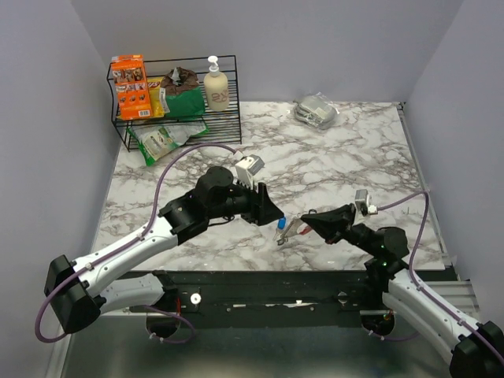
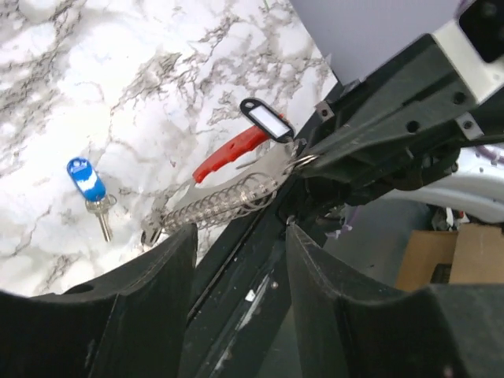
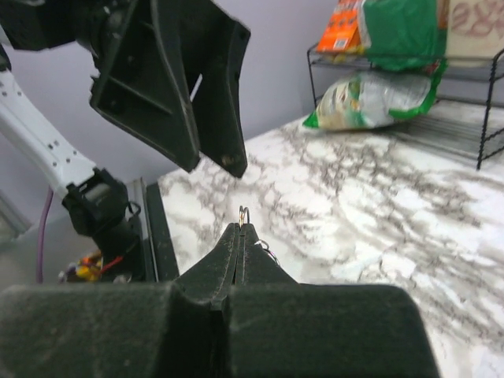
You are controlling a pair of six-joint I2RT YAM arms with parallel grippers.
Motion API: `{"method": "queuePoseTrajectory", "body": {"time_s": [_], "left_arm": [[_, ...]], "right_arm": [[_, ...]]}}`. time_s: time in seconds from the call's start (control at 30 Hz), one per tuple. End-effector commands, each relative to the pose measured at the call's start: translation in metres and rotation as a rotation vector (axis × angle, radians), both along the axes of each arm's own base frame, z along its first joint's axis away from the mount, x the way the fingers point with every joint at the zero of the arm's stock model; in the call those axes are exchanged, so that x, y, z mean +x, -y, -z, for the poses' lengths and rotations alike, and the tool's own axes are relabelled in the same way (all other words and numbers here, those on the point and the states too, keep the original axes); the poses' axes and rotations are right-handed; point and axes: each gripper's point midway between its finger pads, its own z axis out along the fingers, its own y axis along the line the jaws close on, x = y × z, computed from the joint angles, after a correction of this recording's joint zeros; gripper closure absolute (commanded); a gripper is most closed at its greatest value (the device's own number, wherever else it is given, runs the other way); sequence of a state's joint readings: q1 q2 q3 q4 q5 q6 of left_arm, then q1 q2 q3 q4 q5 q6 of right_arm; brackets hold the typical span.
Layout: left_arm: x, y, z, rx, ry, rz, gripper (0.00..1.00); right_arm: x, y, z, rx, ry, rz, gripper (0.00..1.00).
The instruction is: Put the keys on the keyring
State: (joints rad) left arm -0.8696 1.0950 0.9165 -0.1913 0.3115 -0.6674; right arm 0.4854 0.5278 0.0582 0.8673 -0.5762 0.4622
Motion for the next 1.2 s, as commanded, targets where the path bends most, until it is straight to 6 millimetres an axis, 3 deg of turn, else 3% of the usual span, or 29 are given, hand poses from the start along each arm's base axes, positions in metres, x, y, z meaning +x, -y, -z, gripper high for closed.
{"method": "queuePoseTrajectory", "body": {"time_s": [0.0,0.23,0.53,0.7,0.93,1.17], "left_arm": [[-0.008,0.003,-0.026,-0.094,0.240,0.132,0.42],[-0.021,0.003,-0.027,-0.120,0.381,0.249,0.44],[-0.048,0.004,-0.045,-0.326,0.477,0.347,0.52],[-0.054,0.007,-0.053,-0.365,0.509,0.396,0.58],[-0.054,0.007,-0.055,-0.334,0.529,0.414,0.55],[-0.055,0.005,-0.038,-0.259,0.492,0.437,0.54]], "right_arm": [[-0.016,-0.015,0.012,-0.102,-0.003,-0.144,1.00],[-0.034,-0.023,-0.007,-0.117,0.026,-0.279,1.00],[-0.044,-0.013,-0.043,0.112,0.039,-0.275,1.00],[-0.048,-0.018,-0.044,0.118,0.018,-0.338,1.00],[-0.057,-0.024,-0.042,0.071,0.037,-0.433,1.00],[-0.063,-0.029,-0.036,0.020,0.020,-0.512,1.00]]}}
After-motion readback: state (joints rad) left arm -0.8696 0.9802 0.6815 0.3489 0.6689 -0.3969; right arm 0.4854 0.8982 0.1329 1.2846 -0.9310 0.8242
